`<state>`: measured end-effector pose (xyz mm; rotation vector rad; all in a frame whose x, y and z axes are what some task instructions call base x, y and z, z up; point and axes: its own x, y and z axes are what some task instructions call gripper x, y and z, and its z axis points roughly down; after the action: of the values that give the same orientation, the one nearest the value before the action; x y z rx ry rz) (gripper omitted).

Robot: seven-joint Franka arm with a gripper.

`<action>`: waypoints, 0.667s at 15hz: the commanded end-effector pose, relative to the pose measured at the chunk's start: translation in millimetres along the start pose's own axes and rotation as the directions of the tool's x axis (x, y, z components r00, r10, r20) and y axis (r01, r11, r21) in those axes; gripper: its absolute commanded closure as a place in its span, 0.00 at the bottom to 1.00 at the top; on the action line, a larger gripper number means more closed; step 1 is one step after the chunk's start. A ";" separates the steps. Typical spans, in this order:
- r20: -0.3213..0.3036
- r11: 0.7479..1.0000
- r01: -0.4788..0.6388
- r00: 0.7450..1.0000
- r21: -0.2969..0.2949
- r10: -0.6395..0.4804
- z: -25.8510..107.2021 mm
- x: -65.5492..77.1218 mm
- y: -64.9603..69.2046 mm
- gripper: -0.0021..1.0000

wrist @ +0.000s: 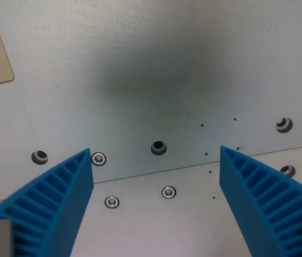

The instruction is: Rotate around gripper negative z

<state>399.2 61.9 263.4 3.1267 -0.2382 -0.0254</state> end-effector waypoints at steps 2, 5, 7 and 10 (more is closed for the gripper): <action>-0.005 1.000 0.022 1.000 0.001 -0.022 -2.1 0.3 0.0 0.00; -0.005 0.998 0.057 0.998 0.001 -0.057 -2.1 0.3 0.0 0.00; -0.005 0.997 0.080 0.997 0.001 -0.080 -2.1 0.3 0.0 0.00; -0.005 0.993 0.115 0.993 0.000 -0.115 -2.1 0.3 0.0 0.00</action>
<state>399.1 62.3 263.4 3.1306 -0.1778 -0.0255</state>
